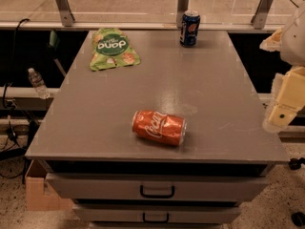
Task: Move pepsi can near green rice chip bag
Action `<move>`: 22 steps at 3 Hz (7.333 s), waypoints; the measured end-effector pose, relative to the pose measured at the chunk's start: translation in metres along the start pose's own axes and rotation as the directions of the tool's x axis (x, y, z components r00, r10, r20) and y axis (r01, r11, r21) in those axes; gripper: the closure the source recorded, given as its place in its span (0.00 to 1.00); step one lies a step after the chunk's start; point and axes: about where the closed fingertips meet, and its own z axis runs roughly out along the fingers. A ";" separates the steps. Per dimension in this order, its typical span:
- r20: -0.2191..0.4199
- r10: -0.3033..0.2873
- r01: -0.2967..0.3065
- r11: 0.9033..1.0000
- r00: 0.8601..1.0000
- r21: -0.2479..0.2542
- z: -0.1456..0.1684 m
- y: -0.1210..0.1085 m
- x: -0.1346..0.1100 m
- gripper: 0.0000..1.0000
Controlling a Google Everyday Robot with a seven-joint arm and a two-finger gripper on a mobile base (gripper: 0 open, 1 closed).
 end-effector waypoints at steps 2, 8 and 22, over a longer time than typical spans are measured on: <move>0.063 -0.025 0.023 0.999 0.998 0.034 0.013 -0.021 -0.013 0.00; 0.459 0.106 -0.198 0.968 0.882 0.157 0.128 -0.254 -0.109 0.00; 0.786 0.076 0.011 0.994 0.614 -0.105 0.238 -0.236 -0.289 0.61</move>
Offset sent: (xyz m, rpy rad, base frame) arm 0.1151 0.0336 -0.0280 0.1841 -0.1842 0.1242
